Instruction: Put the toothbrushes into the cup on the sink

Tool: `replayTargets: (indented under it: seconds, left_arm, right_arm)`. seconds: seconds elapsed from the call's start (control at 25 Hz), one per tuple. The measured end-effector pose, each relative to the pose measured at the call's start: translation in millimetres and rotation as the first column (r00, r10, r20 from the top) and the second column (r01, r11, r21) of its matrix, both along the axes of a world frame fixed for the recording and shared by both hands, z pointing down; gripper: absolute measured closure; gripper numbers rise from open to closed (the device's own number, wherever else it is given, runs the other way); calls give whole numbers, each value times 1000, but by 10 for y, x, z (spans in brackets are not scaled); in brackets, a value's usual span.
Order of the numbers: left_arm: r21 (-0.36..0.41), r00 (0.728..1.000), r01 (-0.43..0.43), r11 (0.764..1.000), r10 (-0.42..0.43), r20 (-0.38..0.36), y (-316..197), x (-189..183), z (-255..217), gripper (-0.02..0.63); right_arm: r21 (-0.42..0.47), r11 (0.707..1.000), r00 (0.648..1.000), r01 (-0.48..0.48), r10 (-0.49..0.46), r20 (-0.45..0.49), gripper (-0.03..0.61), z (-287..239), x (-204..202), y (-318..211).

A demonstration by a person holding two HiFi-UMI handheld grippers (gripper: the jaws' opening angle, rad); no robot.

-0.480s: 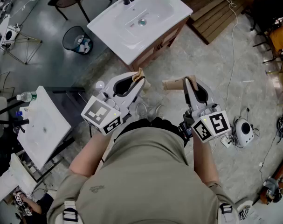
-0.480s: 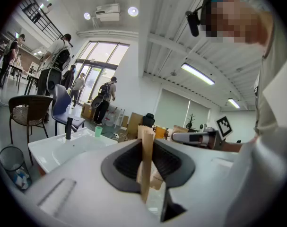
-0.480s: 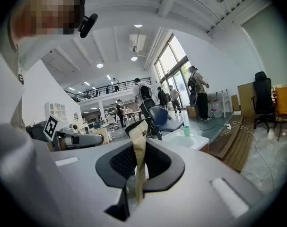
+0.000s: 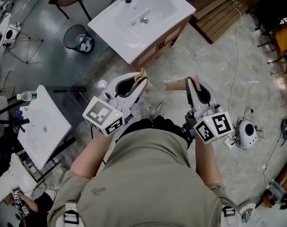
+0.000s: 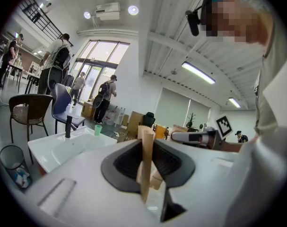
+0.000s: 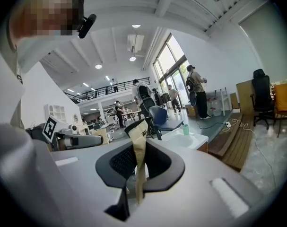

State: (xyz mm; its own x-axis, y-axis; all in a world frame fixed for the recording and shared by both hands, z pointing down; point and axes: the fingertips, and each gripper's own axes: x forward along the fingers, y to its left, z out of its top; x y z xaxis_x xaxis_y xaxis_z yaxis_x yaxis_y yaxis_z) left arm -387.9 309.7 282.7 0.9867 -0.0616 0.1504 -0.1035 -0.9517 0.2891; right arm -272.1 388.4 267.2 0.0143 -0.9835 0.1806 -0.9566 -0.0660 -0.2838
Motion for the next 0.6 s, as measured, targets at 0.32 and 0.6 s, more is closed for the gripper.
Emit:
replayTargets:
  seconds: [0.32, 0.6]
  left_arm:
    - [-17, 999, 31, 999, -31, 32, 129, 268, 119, 554]
    - [-6, 997, 67, 998, -67, 42, 240, 617, 137, 554]
  right_arm:
    - [-27, 999, 999, 42, -41, 32, 549, 164, 248, 103]
    - [-19, 996, 995, 86, -85, 44, 549, 223, 597, 177]
